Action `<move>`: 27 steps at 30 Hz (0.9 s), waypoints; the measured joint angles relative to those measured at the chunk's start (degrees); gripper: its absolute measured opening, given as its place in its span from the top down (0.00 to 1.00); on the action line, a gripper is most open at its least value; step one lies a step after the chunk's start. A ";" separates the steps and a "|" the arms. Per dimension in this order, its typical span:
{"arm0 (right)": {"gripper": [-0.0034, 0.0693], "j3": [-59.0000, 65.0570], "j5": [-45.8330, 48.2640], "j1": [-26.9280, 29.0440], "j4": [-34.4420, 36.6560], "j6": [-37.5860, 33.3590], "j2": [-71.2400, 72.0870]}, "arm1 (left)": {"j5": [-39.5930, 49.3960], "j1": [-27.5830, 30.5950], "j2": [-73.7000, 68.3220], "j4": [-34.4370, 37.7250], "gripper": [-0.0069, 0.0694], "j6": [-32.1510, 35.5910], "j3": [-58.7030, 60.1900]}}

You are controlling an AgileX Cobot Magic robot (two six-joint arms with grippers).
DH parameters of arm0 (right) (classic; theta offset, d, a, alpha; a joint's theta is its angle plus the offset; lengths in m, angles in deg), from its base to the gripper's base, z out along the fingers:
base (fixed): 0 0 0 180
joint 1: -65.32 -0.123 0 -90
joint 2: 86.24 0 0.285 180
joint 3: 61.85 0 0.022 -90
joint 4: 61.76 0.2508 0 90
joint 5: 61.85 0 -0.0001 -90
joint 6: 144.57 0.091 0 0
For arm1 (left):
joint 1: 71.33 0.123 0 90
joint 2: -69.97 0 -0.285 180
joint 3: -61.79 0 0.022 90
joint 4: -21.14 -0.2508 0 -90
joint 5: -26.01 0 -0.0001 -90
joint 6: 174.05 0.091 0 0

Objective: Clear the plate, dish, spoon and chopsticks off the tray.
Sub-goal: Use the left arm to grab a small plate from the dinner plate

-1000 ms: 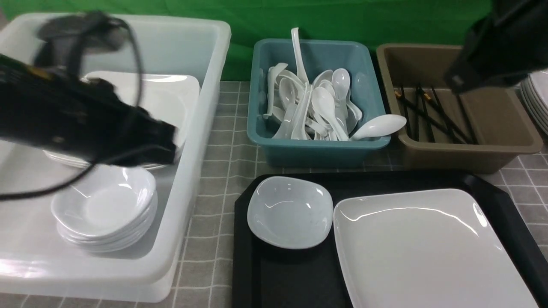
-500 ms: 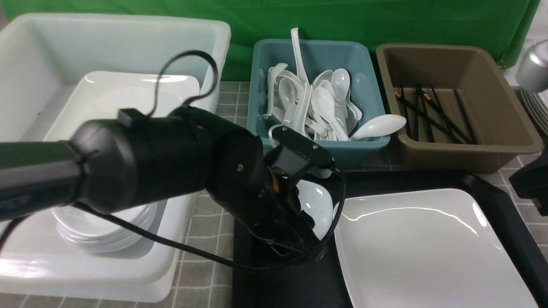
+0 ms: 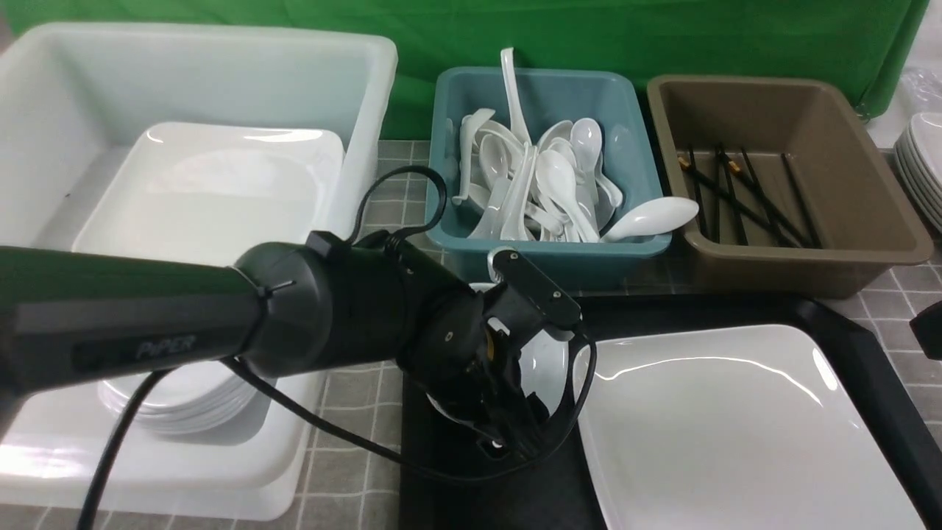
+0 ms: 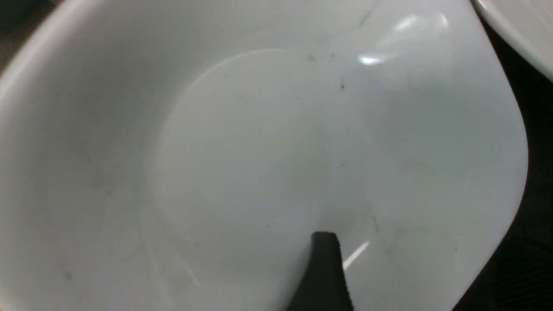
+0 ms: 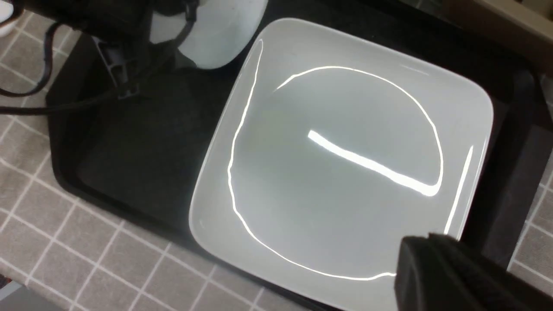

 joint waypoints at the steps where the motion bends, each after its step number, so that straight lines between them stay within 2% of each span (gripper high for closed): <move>1: 0.90 0.00 0.00 0.00 0.00 0.00 0.00 | 0.14 0.00 0.30 0.00 0.28 0.00 -0.08; 9: 0.90 0.06 0.07 0.00 0.07 0.00 0.00 | 2.72 0.00 6.48 -1.01 0.33 -3.47 -0.47; 14: 0.90 0.06 0.07 0.00 0.07 -0.05 0.00 | 1.24 -0.06 7.39 -0.48 0.34 1.12 -0.54; 22: 0.90 0.06 -0.11 0.00 0.07 -0.17 0.00 | -1.49 -2.81 3.47 -0.30 0.34 2.21 -0.54; 27: 0.90 0.06 -0.11 0.00 0.07 -0.17 0.00 | -4.16 -3.67 1.22 -2.83 0.35 2.36 -0.54</move>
